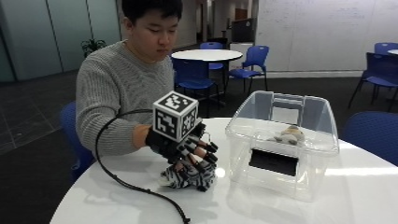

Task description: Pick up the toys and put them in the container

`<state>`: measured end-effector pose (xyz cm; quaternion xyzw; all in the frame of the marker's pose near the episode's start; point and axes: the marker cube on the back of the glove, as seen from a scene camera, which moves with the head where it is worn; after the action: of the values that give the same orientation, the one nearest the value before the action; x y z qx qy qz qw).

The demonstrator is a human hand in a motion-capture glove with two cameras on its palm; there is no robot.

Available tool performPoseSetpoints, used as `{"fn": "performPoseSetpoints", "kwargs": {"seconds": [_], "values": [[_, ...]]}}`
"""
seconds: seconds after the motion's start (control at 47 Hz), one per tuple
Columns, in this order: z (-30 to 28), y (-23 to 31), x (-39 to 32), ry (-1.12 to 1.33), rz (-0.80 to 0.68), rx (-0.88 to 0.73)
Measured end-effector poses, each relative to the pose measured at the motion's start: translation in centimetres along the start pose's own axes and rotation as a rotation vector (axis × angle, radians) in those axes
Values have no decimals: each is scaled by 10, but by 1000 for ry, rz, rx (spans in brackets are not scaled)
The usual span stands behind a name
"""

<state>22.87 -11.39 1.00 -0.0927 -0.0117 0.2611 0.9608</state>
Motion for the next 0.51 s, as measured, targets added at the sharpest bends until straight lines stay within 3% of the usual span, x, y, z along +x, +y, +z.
{"fn": "performPoseSetpoints", "kwargs": {"seconds": [0.106, 0.213, 0.51], "values": [[50, 8, -7, 13, 0, -74], [81, 4, -8, 72, 59, -26], [87, -4, -11, 108, 107, 25]]}}
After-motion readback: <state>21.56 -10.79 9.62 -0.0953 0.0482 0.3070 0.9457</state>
